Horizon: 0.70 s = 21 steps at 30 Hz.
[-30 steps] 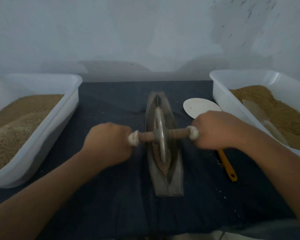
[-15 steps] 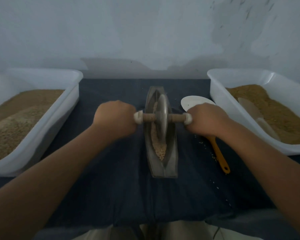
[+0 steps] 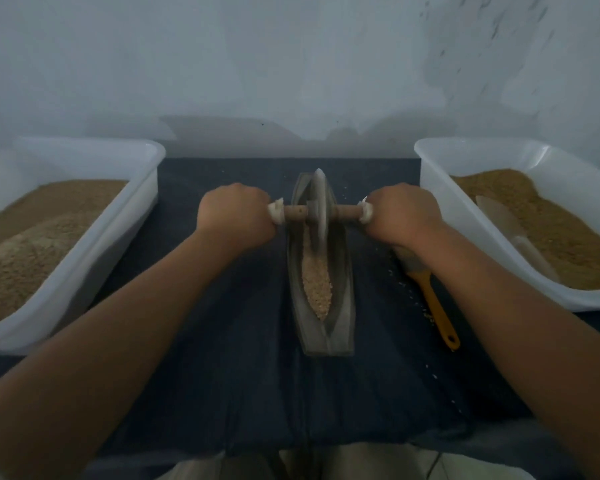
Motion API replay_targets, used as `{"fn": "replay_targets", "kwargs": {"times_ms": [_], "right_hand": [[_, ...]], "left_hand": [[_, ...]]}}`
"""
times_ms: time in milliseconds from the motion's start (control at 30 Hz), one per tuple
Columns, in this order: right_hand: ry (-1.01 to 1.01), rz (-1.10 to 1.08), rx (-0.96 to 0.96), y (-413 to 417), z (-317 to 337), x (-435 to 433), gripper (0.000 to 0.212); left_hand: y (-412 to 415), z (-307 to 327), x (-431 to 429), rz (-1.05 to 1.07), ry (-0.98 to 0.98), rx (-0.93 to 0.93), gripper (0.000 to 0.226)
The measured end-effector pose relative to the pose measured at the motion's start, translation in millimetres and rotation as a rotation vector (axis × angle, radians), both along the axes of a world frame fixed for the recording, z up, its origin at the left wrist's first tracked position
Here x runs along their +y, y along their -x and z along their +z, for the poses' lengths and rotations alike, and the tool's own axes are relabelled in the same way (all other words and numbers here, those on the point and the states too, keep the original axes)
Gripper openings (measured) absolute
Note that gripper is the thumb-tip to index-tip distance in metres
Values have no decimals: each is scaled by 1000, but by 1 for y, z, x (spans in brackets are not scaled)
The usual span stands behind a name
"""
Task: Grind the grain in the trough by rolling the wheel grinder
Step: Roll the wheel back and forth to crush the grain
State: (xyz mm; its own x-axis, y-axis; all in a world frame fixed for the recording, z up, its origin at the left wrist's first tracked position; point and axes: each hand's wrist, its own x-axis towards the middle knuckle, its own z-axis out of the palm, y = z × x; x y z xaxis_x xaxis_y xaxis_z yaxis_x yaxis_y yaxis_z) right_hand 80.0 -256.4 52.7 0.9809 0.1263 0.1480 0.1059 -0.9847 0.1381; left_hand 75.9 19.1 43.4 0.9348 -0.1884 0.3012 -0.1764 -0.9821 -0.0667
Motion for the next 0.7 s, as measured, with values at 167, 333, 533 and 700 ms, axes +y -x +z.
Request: {"fn": "replay_targets", "kwargs": {"times_ms": [167, 333, 533, 700], "right_hand": [[-45, 157, 103, 65, -10, -19, 28], [-44, 167, 29, 64, -13, -18, 39], [-57, -9, -58, -1, -11, 0, 33], [-103, 73, 9, 42, -18, -11, 35]], "left_hand": [[78, -33, 32, -164, -32, -111, 38], [70, -37, 31, -169, -3, -182, 43], [-5, 5, 0, -66, -25, -83, 36], [43, -2, 13, -123, -106, -77, 37]]}}
